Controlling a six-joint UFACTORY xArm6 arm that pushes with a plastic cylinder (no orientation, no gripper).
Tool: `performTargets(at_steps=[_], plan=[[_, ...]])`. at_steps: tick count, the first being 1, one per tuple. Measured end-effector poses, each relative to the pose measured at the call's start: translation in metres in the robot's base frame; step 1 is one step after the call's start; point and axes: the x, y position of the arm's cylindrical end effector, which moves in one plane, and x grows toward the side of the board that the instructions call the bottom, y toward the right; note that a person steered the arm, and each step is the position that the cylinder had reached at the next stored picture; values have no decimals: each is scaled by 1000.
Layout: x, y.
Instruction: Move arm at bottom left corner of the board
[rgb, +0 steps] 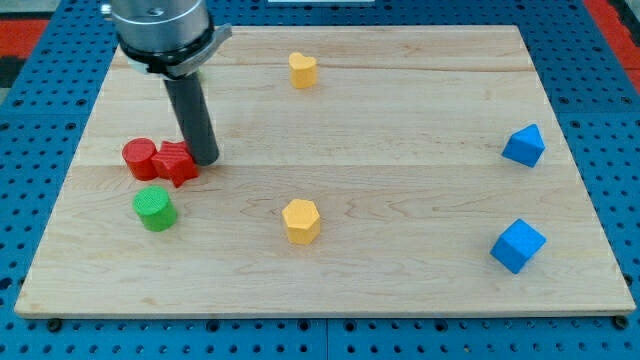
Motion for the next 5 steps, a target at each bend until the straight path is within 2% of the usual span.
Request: performTargets(at_steps=[3,4,5], plan=[[9,43],[70,43],[108,0]])
